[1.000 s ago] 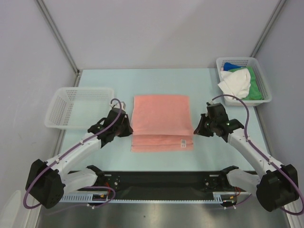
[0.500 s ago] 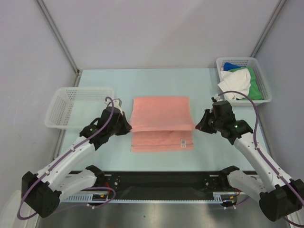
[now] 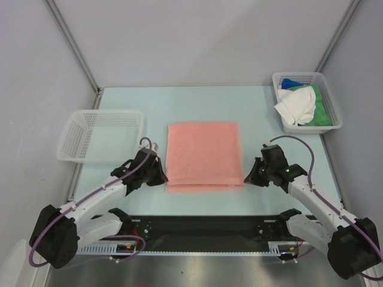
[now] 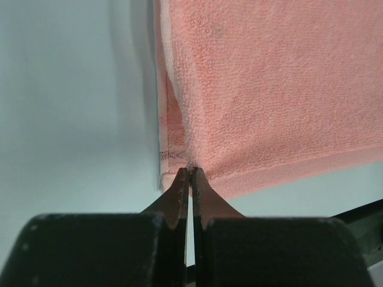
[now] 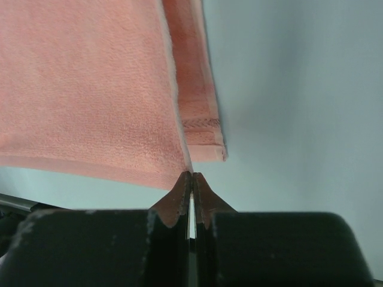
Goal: Fold and stack the towels
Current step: Fold the towel
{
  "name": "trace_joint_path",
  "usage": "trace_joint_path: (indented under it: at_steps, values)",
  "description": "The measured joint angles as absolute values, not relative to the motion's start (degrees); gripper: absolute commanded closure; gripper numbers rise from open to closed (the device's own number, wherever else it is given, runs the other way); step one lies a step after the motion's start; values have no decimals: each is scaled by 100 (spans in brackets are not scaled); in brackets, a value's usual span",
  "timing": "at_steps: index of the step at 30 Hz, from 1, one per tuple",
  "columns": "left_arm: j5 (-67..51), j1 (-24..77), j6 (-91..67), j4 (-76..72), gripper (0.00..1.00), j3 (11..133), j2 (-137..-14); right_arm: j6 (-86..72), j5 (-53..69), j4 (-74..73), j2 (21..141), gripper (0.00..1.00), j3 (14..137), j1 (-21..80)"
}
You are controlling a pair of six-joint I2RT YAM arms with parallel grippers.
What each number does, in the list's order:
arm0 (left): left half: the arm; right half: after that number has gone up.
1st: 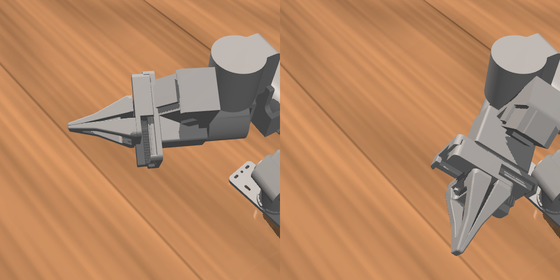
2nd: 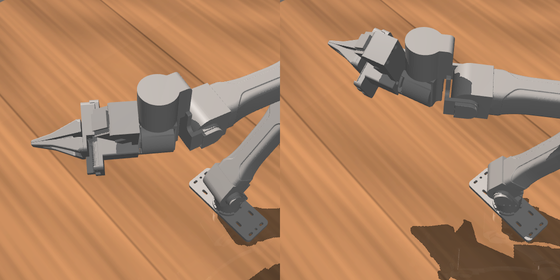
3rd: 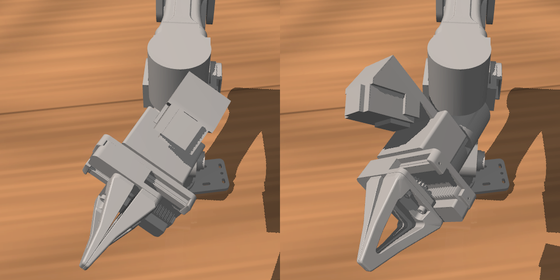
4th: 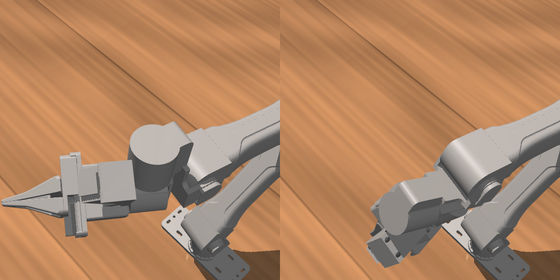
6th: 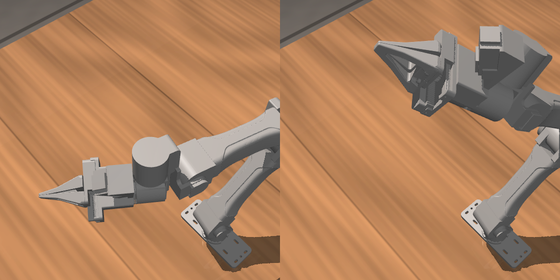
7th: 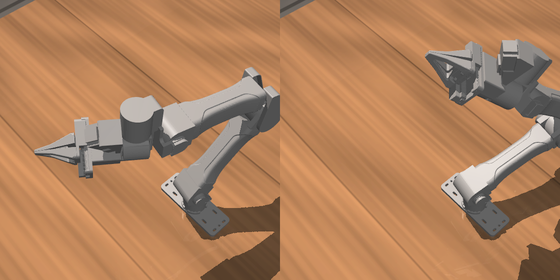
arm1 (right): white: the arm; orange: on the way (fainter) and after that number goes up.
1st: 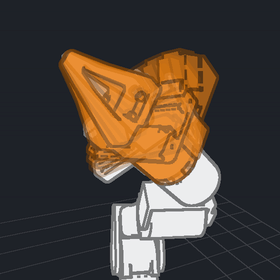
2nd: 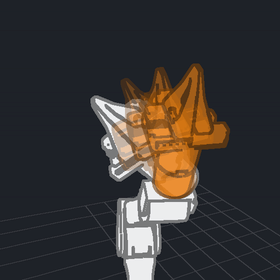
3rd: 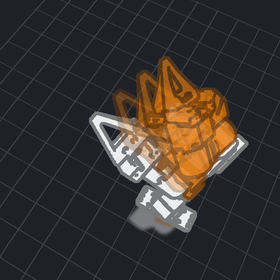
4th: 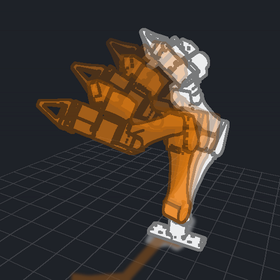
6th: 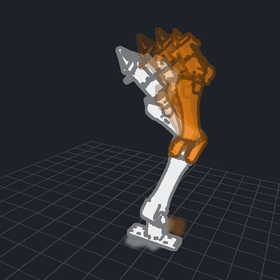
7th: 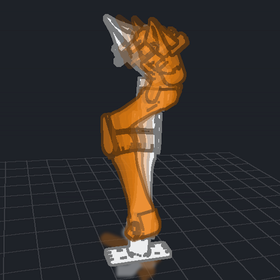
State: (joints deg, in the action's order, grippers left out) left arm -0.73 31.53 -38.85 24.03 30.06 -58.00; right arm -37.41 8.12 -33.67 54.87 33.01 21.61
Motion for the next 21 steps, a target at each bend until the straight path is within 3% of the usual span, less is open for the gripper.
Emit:
trace_joint_path:
  at_steps: [6, 15, 21]
  values:
    - [-137, 3153, -4021, 2117, 98, 2707, -5994, -4025, 810, -2936, 5776, 100, 2749, 2362]
    - [-189, 3153, -4112, 1907, 85, 2508, -6200, -4198, 707, -2571, 5951, 93, 2447, 2421]
    - [-158, 3153, -4108, 1940, 86, 2510, -6198, -4224, 646, -2519, 5924, 92, 2434, 2318]
